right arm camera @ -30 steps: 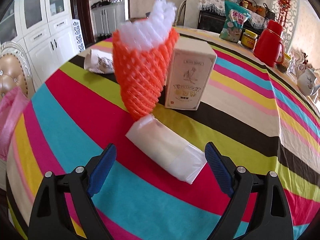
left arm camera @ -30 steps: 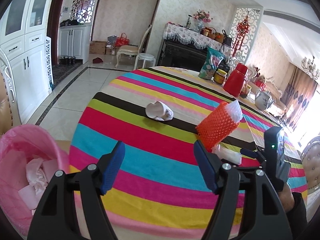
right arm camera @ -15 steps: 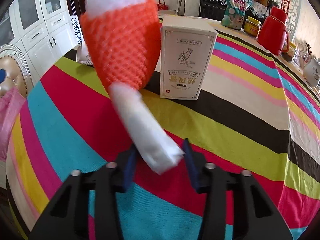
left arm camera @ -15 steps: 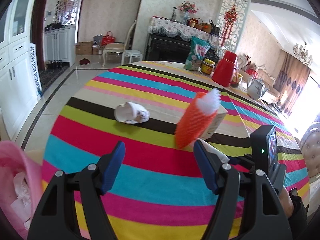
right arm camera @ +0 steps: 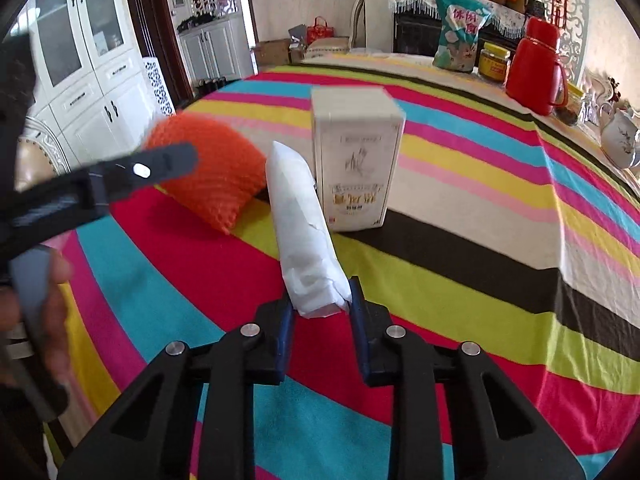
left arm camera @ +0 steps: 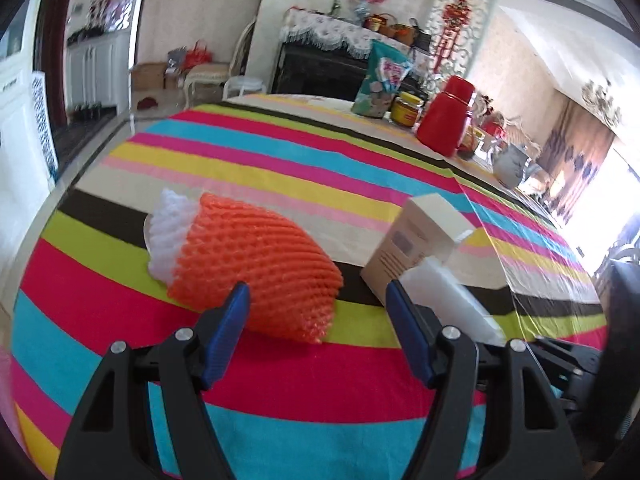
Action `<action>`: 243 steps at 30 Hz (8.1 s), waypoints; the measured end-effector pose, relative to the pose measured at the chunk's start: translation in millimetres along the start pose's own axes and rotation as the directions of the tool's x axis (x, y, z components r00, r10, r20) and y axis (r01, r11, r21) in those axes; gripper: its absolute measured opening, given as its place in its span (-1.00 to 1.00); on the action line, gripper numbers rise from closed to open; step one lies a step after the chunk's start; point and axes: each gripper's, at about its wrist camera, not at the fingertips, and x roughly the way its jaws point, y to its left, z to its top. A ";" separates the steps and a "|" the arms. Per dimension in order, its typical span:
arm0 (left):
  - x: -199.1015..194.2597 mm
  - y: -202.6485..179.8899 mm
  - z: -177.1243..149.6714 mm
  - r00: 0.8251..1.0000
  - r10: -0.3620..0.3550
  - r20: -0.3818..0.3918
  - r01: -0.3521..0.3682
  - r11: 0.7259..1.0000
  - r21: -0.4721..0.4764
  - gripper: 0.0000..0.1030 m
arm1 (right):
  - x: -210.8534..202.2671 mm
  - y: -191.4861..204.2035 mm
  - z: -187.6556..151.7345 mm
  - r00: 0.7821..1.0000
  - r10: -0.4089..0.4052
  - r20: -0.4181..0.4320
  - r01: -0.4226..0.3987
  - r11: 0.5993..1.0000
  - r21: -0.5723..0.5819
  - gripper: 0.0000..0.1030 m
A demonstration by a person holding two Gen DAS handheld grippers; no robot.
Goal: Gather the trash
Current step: 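Grasp the orange foam net with the left tool, then carry the orange net to the pink wastebasket while the right tool carries the paper roll, then open both tools over the wastebasket to drop net and paper roll, then move both open tools back over the table toward the cup and box, then grasp the white paper cup with the left tool while the right tool grasps the white box, then carry the paper cup and white box over the pink wastebasket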
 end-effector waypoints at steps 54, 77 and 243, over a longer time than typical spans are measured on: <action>-173.2 78.7 -29.1 0.973 0.194 0.128 -0.160 0.958 -0.237 -0.41 | -84.8 59.0 14.6 0.979 0.057 0.194 -0.057 0.998 -0.004 -0.51; -359.7 244.9 -99.1 0.868 0.456 0.198 -0.354 0.847 -0.397 -0.33 | -78.8 270.1 25.5 0.943 0.308 0.124 -0.276 0.934 -0.226 -0.51; -322.8 203.7 -96.5 0.885 0.418 0.206 -0.359 0.893 -0.270 0.24 | -74.1 244.6 14.0 0.966 0.203 0.158 -0.170 0.965 -0.197 -0.02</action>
